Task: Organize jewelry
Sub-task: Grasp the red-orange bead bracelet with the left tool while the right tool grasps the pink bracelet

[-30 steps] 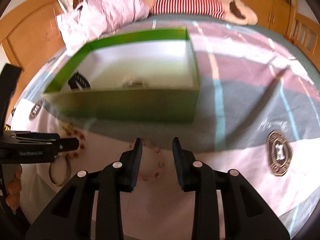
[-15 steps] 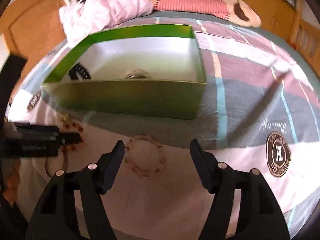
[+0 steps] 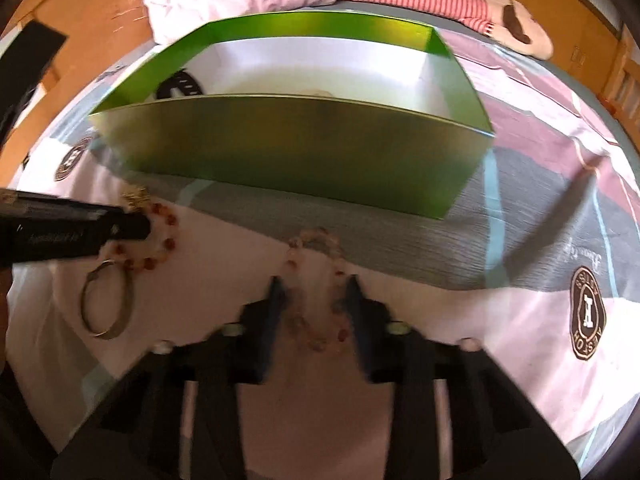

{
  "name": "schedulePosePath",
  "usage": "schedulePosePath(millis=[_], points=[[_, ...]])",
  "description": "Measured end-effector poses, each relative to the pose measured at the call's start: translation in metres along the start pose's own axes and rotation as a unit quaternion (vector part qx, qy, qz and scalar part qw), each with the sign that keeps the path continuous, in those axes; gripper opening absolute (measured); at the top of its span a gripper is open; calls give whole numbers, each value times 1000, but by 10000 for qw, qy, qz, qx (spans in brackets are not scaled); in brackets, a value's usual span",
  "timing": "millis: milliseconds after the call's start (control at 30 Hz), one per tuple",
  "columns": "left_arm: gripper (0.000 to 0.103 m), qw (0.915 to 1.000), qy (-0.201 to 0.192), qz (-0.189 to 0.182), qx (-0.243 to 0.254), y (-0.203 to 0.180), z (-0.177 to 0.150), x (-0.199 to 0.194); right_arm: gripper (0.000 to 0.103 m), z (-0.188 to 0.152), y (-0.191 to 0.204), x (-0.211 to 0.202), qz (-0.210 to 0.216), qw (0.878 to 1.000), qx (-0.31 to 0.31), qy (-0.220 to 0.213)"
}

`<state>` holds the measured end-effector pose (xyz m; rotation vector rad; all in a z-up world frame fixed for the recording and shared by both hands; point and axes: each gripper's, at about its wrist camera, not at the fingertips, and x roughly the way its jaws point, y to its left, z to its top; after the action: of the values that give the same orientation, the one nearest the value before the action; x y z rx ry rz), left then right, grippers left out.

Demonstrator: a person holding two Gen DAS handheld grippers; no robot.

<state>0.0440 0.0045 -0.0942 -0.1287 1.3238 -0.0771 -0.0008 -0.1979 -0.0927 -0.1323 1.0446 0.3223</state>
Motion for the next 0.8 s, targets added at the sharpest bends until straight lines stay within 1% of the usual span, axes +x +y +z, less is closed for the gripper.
schedulePosePath(millis=[33, 67, 133, 200, 233, 267, 300, 367, 400, 433, 467, 500, 567, 633, 667, 700, 733, 767, 800], points=[[13, 10000, 13, -49, -41, 2, 1, 0, 17, 0, 1, 0, 17, 10000, -33, -1], [11, 9999, 24, -104, -99, 5, 1, 0, 17, 0, 2, -1, 22, 10000, -64, -8], [11, 9996, 48, -196, -188, 10, 3, 0, 17, 1, 1, -1, 74, 9999, -68, -24], [11, 9993, 67, -250, -261, 12, 4, 0, 13, 1, 2, -5, 140, 9999, -47, -58], [14, 9993, 77, -253, -273, 13, 3, 0, 10, 1, 2, -7, 163, 9998, -52, -89], [16, 9993, 94, -261, -252, 13, 4, 1, 5, 1, 4, -7, 206, 9997, -57, -84], [17, 9994, 88, -246, -208, 12, 3, 2, 5, 3, 4, -5, 238, 9997, -39, -40], [26, 9996, 76, -247, -128, 9, 2, 1, 5, 3, 3, -2, 217, 9998, -30, 11], [28, 9996, 69, -246, -70, 6, 2, 2, 5, 4, 3, -2, 250, 9997, -7, 27], [31, 9997, 64, -237, -35, 5, 2, 2, 6, 5, 1, -2, 293, 9996, 49, 42], [31, 9997, 59, -226, -19, 4, 2, 2, 10, 6, -3, -3, 330, 9993, 177, 60], [31, 9997, 59, -224, -21, 4, 2, 1, 12, 8, -5, -4, 343, 9991, 246, 28], [31, 9996, 65, -248, -70, 2, 3, 1, 12, 10, -12, -7, 296, 9990, 339, -35], [32, 9995, 74, -260, -145, 9, 3, -1, 12, 8, -13, -6, 336, 9988, 353, 8], [40, 9995, 70, -239, -169, 12, 2, -3, 12, 7, -12, -4, 388, 9986, 357, 49], [45, 9996, 49, -178, -192, 14, 3, -4, 13, 6, -9, -2, 449, 9984, 321, 91], [49, 9997, 26, -149, -202, 17, 2, -6, 17, 6, -6, -1, 452, 9986, 258, 103], [49, 9997, 11, -115, -205, 22, 3, -10, 23, 4, -1, 1, 406, 9989, 159, 143], [50, 9998, 5, -50, -196, 24, 3, -10, 26, 3, 6, 3, 287, 9995, -5, 155]])
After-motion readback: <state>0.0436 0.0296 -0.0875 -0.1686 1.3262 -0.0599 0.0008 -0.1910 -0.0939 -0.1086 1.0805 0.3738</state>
